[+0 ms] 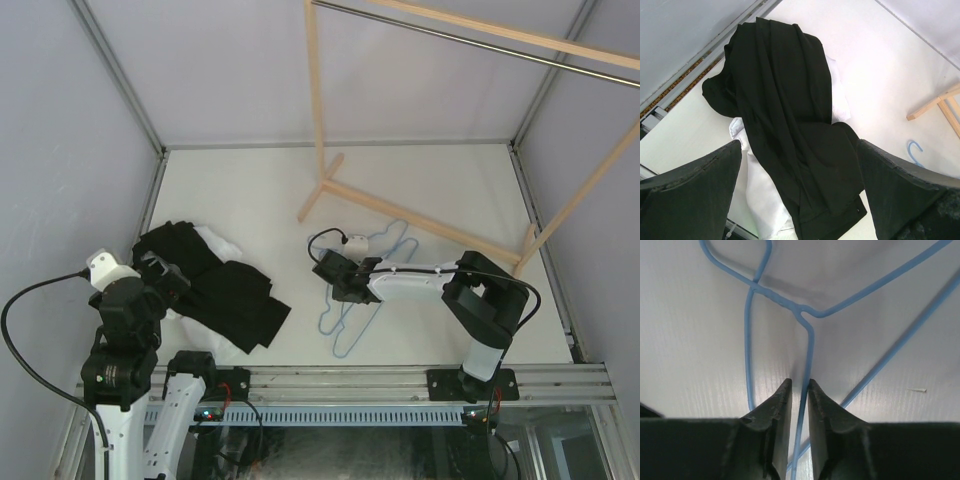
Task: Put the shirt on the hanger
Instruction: Pick up the hanger at the center of the board, then adjust the hanger, then place the hanger at the clothesline.
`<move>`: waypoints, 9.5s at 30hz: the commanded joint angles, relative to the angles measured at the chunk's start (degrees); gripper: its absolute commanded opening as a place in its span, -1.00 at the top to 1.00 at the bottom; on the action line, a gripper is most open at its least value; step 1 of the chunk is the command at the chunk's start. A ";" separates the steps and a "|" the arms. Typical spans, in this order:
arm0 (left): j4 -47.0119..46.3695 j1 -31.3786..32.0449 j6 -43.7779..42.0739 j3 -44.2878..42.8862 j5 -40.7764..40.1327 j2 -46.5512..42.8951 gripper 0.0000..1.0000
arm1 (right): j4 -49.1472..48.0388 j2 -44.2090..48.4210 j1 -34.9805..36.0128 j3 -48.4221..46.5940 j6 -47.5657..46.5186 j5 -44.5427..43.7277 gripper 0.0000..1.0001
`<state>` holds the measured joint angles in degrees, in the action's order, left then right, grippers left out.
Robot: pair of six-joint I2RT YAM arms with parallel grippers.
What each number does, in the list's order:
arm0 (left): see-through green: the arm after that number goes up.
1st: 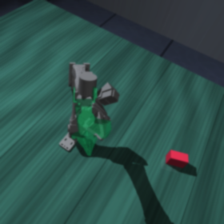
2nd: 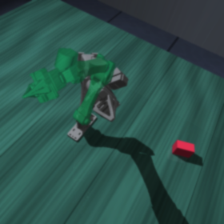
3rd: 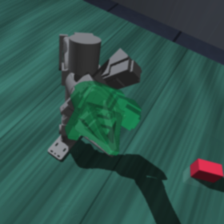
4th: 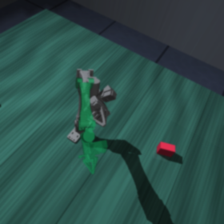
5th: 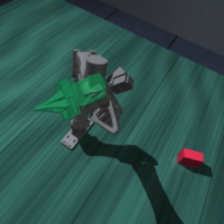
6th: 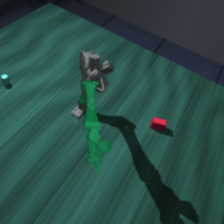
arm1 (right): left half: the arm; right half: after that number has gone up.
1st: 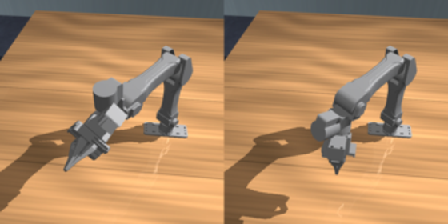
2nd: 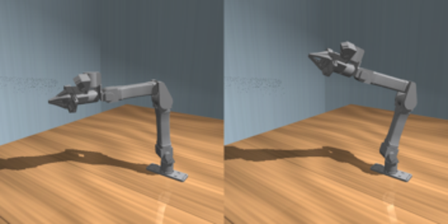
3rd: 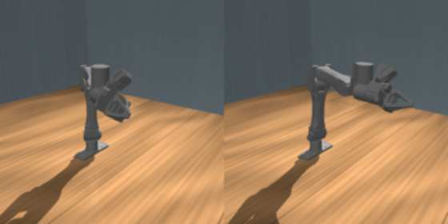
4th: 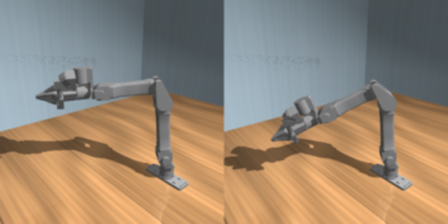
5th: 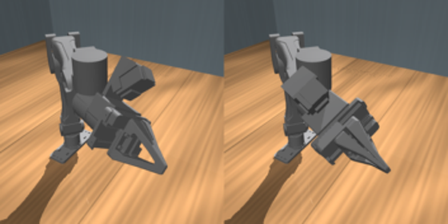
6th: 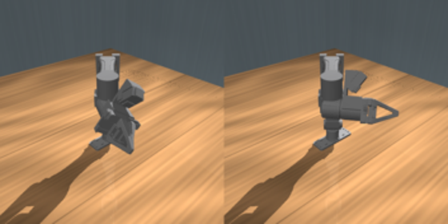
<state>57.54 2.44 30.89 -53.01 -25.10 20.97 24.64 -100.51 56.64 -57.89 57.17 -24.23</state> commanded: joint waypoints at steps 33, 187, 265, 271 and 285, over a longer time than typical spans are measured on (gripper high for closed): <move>-3.08 -1.21 -1.28 1.00 1.75 1.12 -1.00 | -11.92 24.16 -3.47 -1.44 -21.83 29.96 1.00; -40.77 45.99 -66.93 4.91 47.12 14.28 -0.42 | 5.75 59.96 9.37 2.78 -36.32 10.79 1.00; -12.77 45.46 -7.60 5.06 -15.24 7.48 -1.00 | -45.68 55.98 -70.92 7.87 21.11 57.84 1.00; -12.91 45.46 -7.98 4.96 -15.11 8.02 -1.00 | -48.98 55.25 -71.09 7.88 23.83 56.94 1.00; -13.06 45.46 -7.93 4.94 -14.89 8.05 -1.00 | -51.42 51.08 -71.85 7.21 27.54 57.55 1.00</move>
<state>46.81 48.21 22.92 -48.73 -39.29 28.56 -23.90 -48.29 -14.68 -49.54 83.42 33.19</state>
